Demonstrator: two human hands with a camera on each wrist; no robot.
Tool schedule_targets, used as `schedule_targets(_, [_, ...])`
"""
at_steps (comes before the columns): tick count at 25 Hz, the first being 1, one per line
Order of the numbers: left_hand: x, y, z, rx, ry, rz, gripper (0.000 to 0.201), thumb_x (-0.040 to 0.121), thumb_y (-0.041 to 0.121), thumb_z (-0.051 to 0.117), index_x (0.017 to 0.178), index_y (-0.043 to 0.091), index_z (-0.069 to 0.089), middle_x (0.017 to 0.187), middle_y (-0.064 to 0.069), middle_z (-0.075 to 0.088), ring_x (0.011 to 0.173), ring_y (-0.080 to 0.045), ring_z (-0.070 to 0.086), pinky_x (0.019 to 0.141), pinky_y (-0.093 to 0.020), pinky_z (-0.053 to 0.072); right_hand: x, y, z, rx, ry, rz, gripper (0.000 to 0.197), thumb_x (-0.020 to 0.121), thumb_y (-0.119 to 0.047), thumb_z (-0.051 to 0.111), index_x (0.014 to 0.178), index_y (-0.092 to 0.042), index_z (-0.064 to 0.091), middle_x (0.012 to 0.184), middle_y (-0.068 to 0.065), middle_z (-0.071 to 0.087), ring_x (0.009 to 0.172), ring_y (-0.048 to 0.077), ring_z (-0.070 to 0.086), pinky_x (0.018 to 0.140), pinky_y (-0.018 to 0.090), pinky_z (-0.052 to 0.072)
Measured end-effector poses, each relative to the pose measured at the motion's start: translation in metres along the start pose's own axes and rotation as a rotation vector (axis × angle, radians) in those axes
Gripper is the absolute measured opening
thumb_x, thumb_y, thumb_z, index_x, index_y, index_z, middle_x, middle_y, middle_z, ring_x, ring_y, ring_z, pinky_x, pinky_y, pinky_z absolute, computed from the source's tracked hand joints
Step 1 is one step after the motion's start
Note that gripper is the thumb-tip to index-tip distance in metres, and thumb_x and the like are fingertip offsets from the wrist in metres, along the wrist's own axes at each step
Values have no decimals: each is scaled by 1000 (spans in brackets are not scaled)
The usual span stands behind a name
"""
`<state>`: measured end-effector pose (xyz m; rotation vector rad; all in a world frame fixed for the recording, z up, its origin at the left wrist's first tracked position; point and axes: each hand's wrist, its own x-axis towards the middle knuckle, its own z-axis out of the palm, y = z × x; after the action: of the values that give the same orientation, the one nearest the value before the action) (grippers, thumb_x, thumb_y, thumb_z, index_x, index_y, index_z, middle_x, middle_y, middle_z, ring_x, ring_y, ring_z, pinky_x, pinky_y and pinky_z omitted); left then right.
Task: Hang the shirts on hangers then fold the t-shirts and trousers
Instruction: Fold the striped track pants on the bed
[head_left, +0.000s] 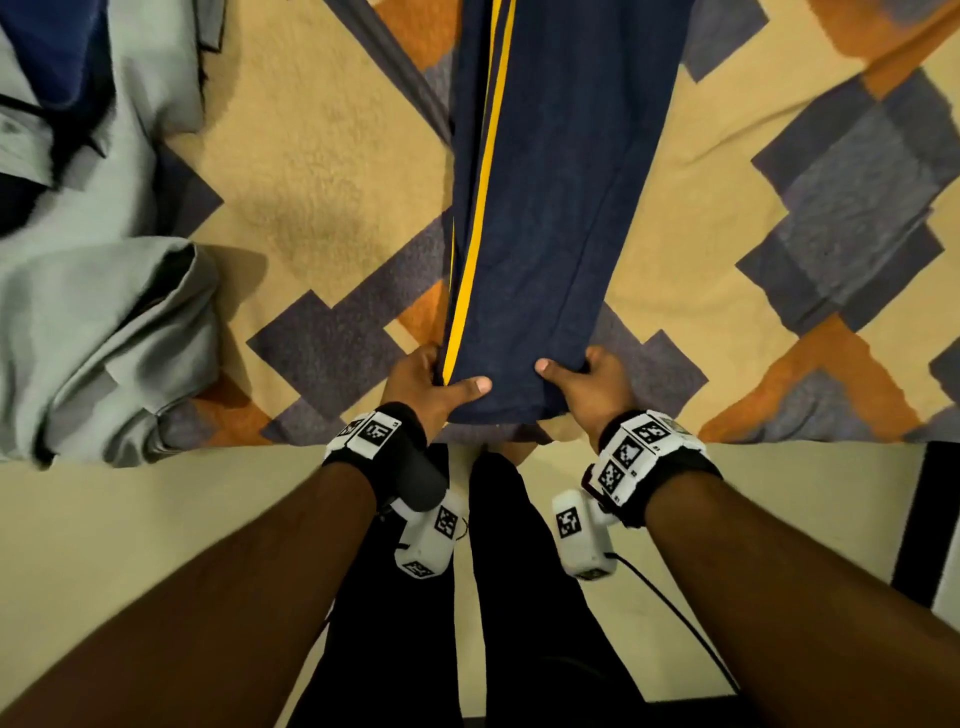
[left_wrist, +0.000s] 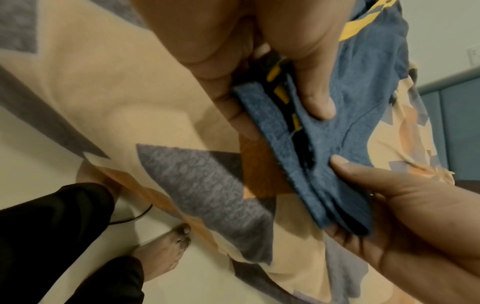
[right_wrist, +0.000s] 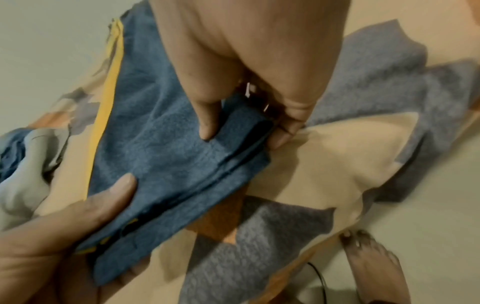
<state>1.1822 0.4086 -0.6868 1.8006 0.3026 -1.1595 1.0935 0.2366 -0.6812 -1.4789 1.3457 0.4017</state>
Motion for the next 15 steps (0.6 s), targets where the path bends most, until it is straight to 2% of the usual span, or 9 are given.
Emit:
schedule_targets(1, [-6,-2,2,5,12,-21,39,71,18,83,104,14,62,96,3,69,83,-7,64,69,-19,51,-5,3,-7,-24,-1,-23,20,79,-23,76,94,-19,64,99,3,71,92,24,67,87,47,54])
schedule_targets(3, [-19,-8,8,11,16,-86,42,70,22,83,104,19,58,95,4,66,86,-16,65,69,-28,53,-15,12,-23,-81,-20,-61,18,83,-16,73,97,-17,62,101,5,70,95,27,65,86,47,53])
schedule_targets(5, [-27,-20,16,64,-9,-122,48,72,25,82,109,22,51,96,1,62,90,-23,64,68,-31,51,-22,24,-33,-90,-35,-59,26,83,-8,71,105,-14,57,102,4,65,98,27,63,84,43,52])
schedule_targets(6, [-29,-27,20,136,-5,-104,53,73,27,81,114,24,47,96,0,59,91,-24,62,70,-31,48,-25,31,-34,-90,-13,-60,33,81,-6,72,108,-14,54,103,3,62,98,25,61,81,37,51])
schedule_targets(8, [-30,-32,26,292,101,1,58,76,32,77,124,23,45,100,0,51,91,-20,55,78,-28,42,-21,40,-35,-200,165,-134,48,73,-14,80,110,-14,49,106,2,58,96,22,58,77,31,48])
schedule_targets(10, [-26,-26,30,428,216,136,46,82,38,69,120,20,51,103,0,43,92,-19,49,82,-27,39,-12,45,-32,-329,274,-220,47,72,-28,80,104,-17,49,103,2,56,93,23,57,77,36,48])
schedule_targets(11, [-24,-17,31,440,235,160,38,85,38,66,115,18,55,103,0,45,92,-19,50,81,-26,38,-8,42,-28,-353,248,-214,39,75,-32,77,100,-18,50,98,2,57,90,23,57,74,34,46])
schedule_targets(13, [-15,-1,34,347,195,111,29,89,36,63,108,15,61,97,0,55,88,-18,54,74,-21,37,-1,37,-21,-371,151,-150,31,79,-41,73,92,-20,54,91,3,61,83,23,59,70,31,44])
schedule_targets(15, [-4,11,38,321,152,45,25,87,33,65,103,13,65,91,-1,62,85,-18,57,69,-19,37,8,31,-17,-414,115,-100,28,79,-42,72,85,-22,55,91,5,64,82,25,61,72,34,48])
